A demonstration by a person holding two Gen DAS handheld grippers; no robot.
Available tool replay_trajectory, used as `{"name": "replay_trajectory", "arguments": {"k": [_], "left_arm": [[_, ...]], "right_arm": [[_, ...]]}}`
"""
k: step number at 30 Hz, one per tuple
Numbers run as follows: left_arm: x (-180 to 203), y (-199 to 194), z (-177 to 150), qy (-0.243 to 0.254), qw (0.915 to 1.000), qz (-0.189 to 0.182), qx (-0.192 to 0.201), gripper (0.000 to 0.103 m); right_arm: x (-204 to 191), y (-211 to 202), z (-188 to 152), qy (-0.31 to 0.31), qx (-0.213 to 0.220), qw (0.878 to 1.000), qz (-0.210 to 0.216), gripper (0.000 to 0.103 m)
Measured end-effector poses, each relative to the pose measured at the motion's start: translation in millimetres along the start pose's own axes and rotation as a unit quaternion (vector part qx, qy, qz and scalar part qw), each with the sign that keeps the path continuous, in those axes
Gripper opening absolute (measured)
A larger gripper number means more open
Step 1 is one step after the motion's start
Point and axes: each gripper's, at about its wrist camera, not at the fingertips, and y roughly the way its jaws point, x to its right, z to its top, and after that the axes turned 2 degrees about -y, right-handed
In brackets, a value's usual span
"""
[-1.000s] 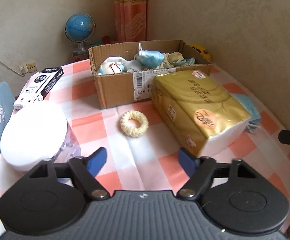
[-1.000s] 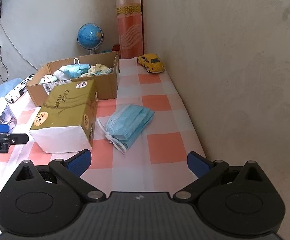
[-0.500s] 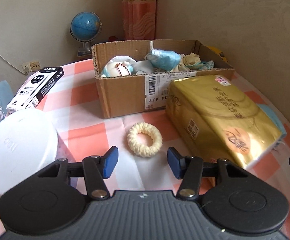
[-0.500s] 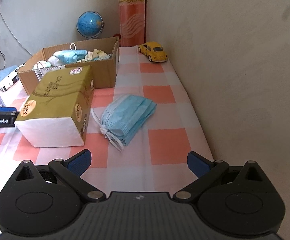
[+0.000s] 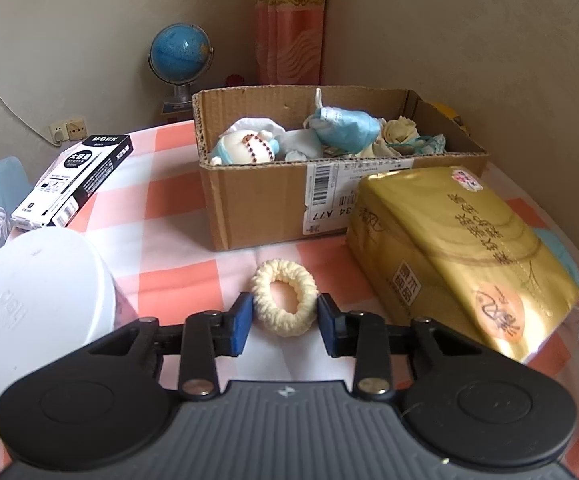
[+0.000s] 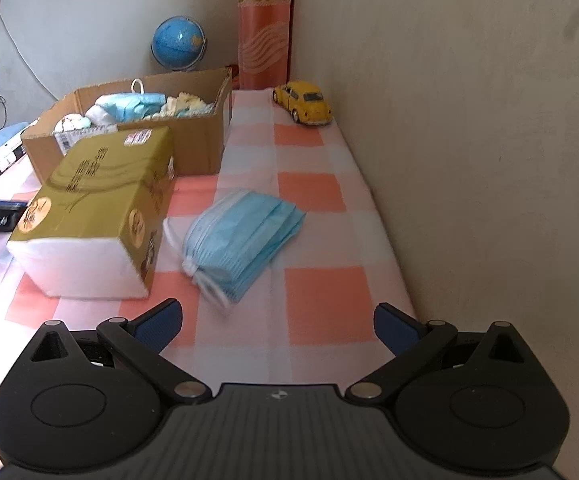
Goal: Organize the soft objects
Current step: 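Lower the right tool onto the blue mask and grasp it while the left tool grasps the scrunchie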
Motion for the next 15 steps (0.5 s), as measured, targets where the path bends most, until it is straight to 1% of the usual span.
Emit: {"name": "replay_trajectory", "arguments": {"k": [5, 8, 12, 15], "left_arm": [[-1.4, -9.0, -5.8, -0.010, 0.9999, -0.008, -0.006, 0.034], [-1.1, -10.3, -8.6, -0.010, 0.9999, -0.008, -0.008, 0.034], [-0.7, -9.9, -8.5, -0.011, 0.9999, -0.007, -0.009, 0.034], [-0.8, -9.8, -8.3, -0.011, 0.9999, -0.006, -0.009, 0.034]], "right_arm": [[4.4, 6.3, 11.8, -0.009, 0.014, 1.000, 0.005, 0.103], [1.9, 15.0, 16.0, -0.026, 0.018, 0.999, 0.021, 0.103], [-1.5, 30.4, 18.3, -0.045, 0.012, 0.999, 0.019, 0.103], [1.3, 38.2, 16.7, -0.048, 0.003, 0.999, 0.021, 0.103]]}}
